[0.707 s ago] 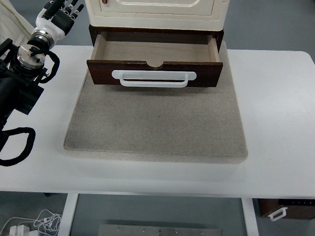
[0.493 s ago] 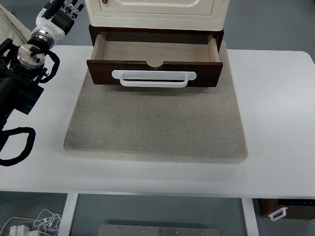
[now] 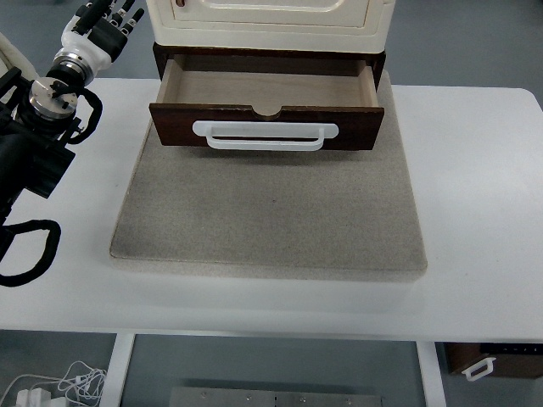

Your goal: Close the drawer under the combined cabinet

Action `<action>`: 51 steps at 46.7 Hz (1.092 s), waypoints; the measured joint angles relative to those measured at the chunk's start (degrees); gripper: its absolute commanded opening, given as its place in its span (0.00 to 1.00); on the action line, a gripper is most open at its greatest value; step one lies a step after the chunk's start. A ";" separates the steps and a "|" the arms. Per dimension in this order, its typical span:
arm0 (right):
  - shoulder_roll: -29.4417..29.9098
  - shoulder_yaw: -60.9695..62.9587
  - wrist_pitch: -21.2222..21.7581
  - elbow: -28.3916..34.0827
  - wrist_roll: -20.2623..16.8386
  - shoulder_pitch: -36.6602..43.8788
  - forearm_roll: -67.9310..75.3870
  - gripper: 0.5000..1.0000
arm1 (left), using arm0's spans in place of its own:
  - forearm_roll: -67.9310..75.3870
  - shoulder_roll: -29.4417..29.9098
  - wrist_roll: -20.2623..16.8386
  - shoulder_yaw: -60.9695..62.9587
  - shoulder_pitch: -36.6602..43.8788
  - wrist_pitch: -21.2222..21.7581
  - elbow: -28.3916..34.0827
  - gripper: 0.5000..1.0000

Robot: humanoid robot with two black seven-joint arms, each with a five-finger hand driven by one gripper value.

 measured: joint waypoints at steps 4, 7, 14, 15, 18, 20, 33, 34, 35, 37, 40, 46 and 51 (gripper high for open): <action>0.00 0.00 0.00 0.00 0.00 -0.01 0.00 0.90 | 0.00 0.61 0.00 0.08 -0.10 0.00 0.04 1.00; 0.00 0.00 0.00 0.00 -0.01 -0.02 0.00 0.90 | 0.00 0.70 -0.02 0.11 -0.10 0.01 0.06 1.00; 0.00 0.00 0.00 0.00 -0.01 -0.02 0.00 0.90 | 0.11 0.68 -0.08 0.23 -0.10 0.00 -0.02 1.00; 0.00 0.00 0.00 0.00 0.00 -0.02 0.00 0.90 | 0.16 0.67 -0.08 0.26 -0.10 0.00 -0.02 0.99; 0.00 0.00 0.00 0.00 0.00 -0.02 0.00 0.90 | 0.53 0.64 -0.08 0.29 -0.29 0.01 -0.04 1.00; 0.00 0.00 0.00 0.00 -0.01 -0.02 0.00 0.90 | 0.65 0.65 -0.08 0.36 -0.66 0.01 -0.06 0.99; 0.00 0.00 0.00 0.00 0.00 -0.01 0.00 0.90 | 0.87 1.34 -0.09 0.58 -2.30 0.00 -1.73 0.99; 0.00 0.00 0.00 0.00 0.00 -0.01 0.00 0.90 | 0.87 1.51 -0.09 0.61 -2.41 0.00 -2.00 1.00; 0.00 0.00 0.00 0.00 0.00 -0.01 0.00 0.90 | 0.87 1.75 -0.09 0.63 -2.53 0.00 -2.27 0.99; 0.00 0.00 0.00 0.00 -0.01 -0.02 0.00 0.90 | 0.87 2.42 -0.09 0.64 -3.03 -0.02 -2.82 0.99; 0.00 0.00 0.00 0.00 -0.01 -0.02 0.00 0.90 | 0.87 3.65 -0.09 0.64 -3.90 -0.02 -3.63 0.99; 0.00 0.00 0.00 0.00 0.00 -0.01 0.00 0.90 | 0.87 6.22 -0.09 0.65 -5.01 -0.03 -6.86 0.99; 0.00 0.00 0.00 0.00 0.00 -0.02 0.00 0.90 | 0.87 8.96 -0.09 0.65 -5.56 -0.03 -11.30 0.99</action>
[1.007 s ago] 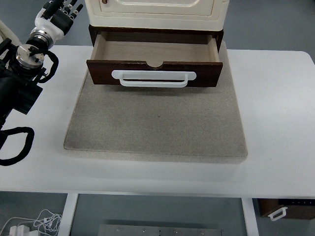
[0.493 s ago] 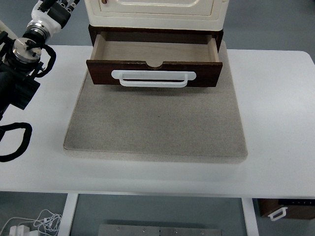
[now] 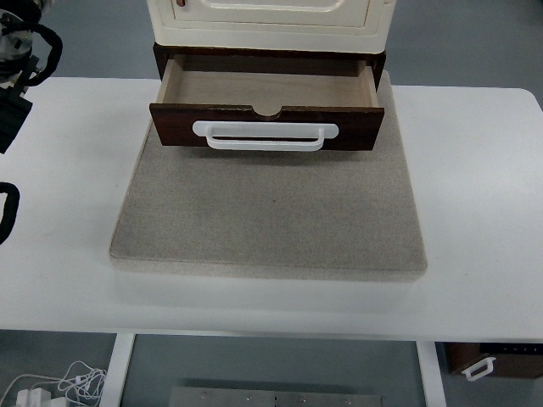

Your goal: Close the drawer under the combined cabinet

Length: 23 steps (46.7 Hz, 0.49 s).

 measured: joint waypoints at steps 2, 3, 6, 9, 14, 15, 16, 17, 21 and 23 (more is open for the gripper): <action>0.00 0.00 0.00 0.00 0.00 0.00 0.00 0.90 | 0.00 1.07 0.00 0.00 -0.13 0.00 -1.88 0.99; 0.00 0.00 0.00 0.00 0.00 0.00 0.00 0.90 | 0.00 1.60 0.01 0.00 -0.21 0.00 -2.78 0.99; 0.00 0.00 0.00 0.00 -0.01 0.03 0.00 0.90 | 0.00 3.04 0.06 0.00 -0.31 0.00 -5.57 0.99; 0.00 0.00 0.00 0.00 0.00 0.02 0.00 0.90 | 0.01 4.72 0.13 0.01 -0.45 0.02 -8.70 0.99; 0.00 0.00 0.01 0.00 0.00 0.03 0.00 0.90 | 0.06 7.87 0.26 0.01 -1.52 0.04 -13.63 0.99; 0.00 0.00 0.01 0.00 -0.01 0.03 0.00 0.90 | 0.08 8.19 0.27 0.01 -1.54 0.04 -14.38 0.99; 0.00 -0.01 0.00 0.00 -0.02 0.00 0.00 0.90 | 0.09 8.51 0.32 0.01 -1.59 0.04 -15.18 0.99; 0.00 -0.01 -0.01 0.00 -0.01 -0.01 0.00 0.90 | 0.09 8.87 0.35 0.01 -1.68 0.04 -16.09 0.99; 0.00 0.00 0.00 0.00 0.00 0.02 0.00 0.90 | 0.85 10.48 0.33 0.01 -2.32 0.04 -19.26 0.99; 0.00 -0.01 0.00 0.00 -0.01 -0.01 0.00 0.90 | 1.39 10.96 0.33 0.01 -2.48 0.04 -20.69 0.99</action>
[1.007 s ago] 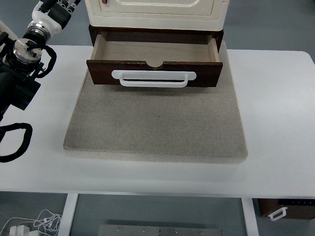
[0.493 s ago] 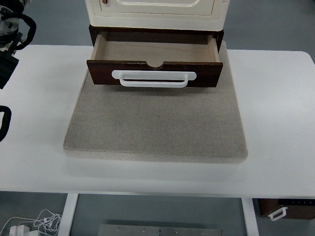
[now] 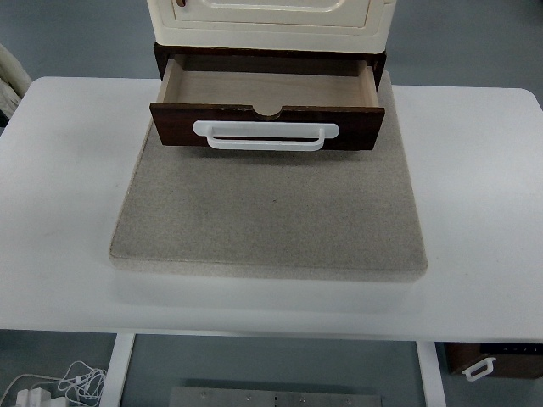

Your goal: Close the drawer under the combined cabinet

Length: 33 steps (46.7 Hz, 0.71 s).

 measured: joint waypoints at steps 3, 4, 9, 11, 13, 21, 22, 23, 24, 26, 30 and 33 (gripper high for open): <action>0.00 0.01 0.00 0.00 0.02 0.02 0.00 0.90 | 1.12 0.35 -0.02 0.00 -0.11 0.00 -2.29 0.99; 0.00 0.01 0.00 0.00 0.01 0.03 0.00 0.90 | 1.55 0.51 -0.02 0.00 -0.12 0.00 -3.04 0.99; 0.00 0.01 0.00 0.00 0.02 0.03 0.00 0.90 | 2.84 1.35 0.12 -0.01 -0.23 0.78 -8.72 0.99; 0.00 0.00 0.00 0.00 0.00 0.02 0.00 0.90 | 2.93 1.62 0.18 0.00 -0.23 0.89 -11.02 0.99; 0.00 0.01 0.00 0.00 0.02 0.04 0.00 0.90 | 3.07 1.94 0.30 0.04 -0.22 1.02 -13.43 0.99; 0.00 0.01 0.00 0.00 0.01 0.02 0.00 0.90 | 5.47 2.08 0.55 1.88 -0.12 1.85 -20.51 0.99; 0.00 0.01 0.00 0.00 0.01 0.01 0.00 0.90 | 5.88 2.08 0.55 2.20 -0.12 1.86 -21.18 0.99; 0.00 0.01 0.00 0.00 0.02 0.01 0.00 0.90 | 6.34 2.08 0.56 2.51 -0.12 1.85 -21.93 0.99; 0.00 0.01 0.00 0.00 0.01 0.01 0.00 0.90 | 6.76 2.08 0.56 2.77 -0.11 1.86 -22.57 0.99; 0.00 0.01 0.00 0.00 0.01 0.06 0.00 0.90 | 7.69 2.11 0.56 3.56 0.07 1.81 -24.08 0.99; 0.00 0.01 0.00 0.00 0.01 0.05 0.00 0.90 | 9.05 2.15 0.56 5.36 0.16 1.76 -26.47 0.99; 0.00 0.01 0.00 0.00 0.01 0.02 0.00 0.90 | 9.91 2.16 0.56 6.45 0.17 1.74 -27.92 0.99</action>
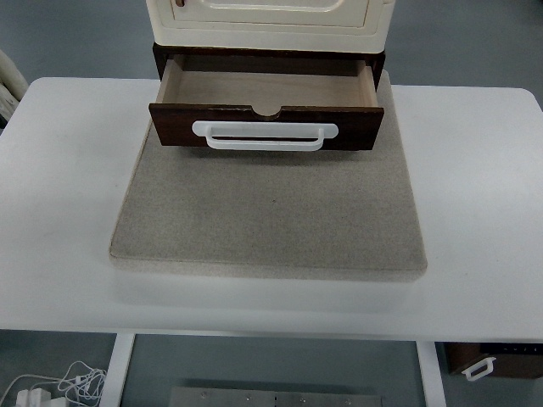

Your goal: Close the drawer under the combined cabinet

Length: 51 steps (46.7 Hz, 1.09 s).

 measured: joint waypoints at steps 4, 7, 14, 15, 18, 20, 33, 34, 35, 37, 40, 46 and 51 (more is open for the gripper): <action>0.00 0.00 0.00 0.00 0.00 0.01 0.00 0.90 | 1.59 0.01 0.09 1.86 0.00 -0.01 -2.59 0.99; 0.00 0.00 0.00 0.00 0.00 -0.01 0.00 0.90 | 2.95 -0.02 0.15 3.44 -0.19 0.00 -4.09 0.99; 0.00 0.00 0.00 0.00 0.00 0.00 0.00 0.90 | 6.96 -0.18 0.19 8.19 -1.79 -0.49 -6.92 0.99; 0.00 0.00 0.00 0.00 0.00 -0.01 0.00 0.90 | 7.20 -0.18 0.19 8.86 -2.06 -0.57 -7.20 0.99; 0.00 0.00 -0.01 0.00 0.00 0.00 0.00 0.90 | 7.55 -0.23 0.20 10.90 -3.13 -0.82 -7.84 0.99; 0.00 0.00 0.00 0.00 0.01 0.01 0.00 0.90 | 7.77 -0.26 0.24 12.57 -3.91 -0.96 -8.15 0.99; 0.00 0.00 0.00 0.00 0.00 0.02 0.00 0.90 | 12.63 -0.81 3.99 19.91 -6.05 -3.92 -11.95 0.99; 0.00 0.00 0.00 0.00 0.01 0.03 0.00 0.90 | 13.12 -0.86 4.70 20.11 -6.05 -4.30 -12.23 0.99; 0.00 0.00 0.00 0.00 0.01 0.02 0.00 0.90 | 13.53 -0.91 5.42 20.34 -6.06 -4.78 -12.46 0.99; 0.00 0.00 0.00 0.00 0.00 0.03 0.00 0.90 | 14.33 -1.00 6.91 21.06 -6.09 -6.00 -12.86 0.99; 0.00 0.00 0.00 0.00 0.00 0.01 0.00 0.90 | 14.98 -1.50 8.10 21.99 -6.19 -8.00 -13.22 0.99; 0.00 0.00 0.00 0.00 0.01 0.01 0.00 0.90 | 16.89 -2.70 8.87 23.09 -6.14 -10.67 -14.19 0.99; 0.00 0.00 0.00 0.00 0.00 0.00 0.00 0.90 | 19.10 -3.29 10.77 25.44 -6.11 -12.73 -15.51 0.99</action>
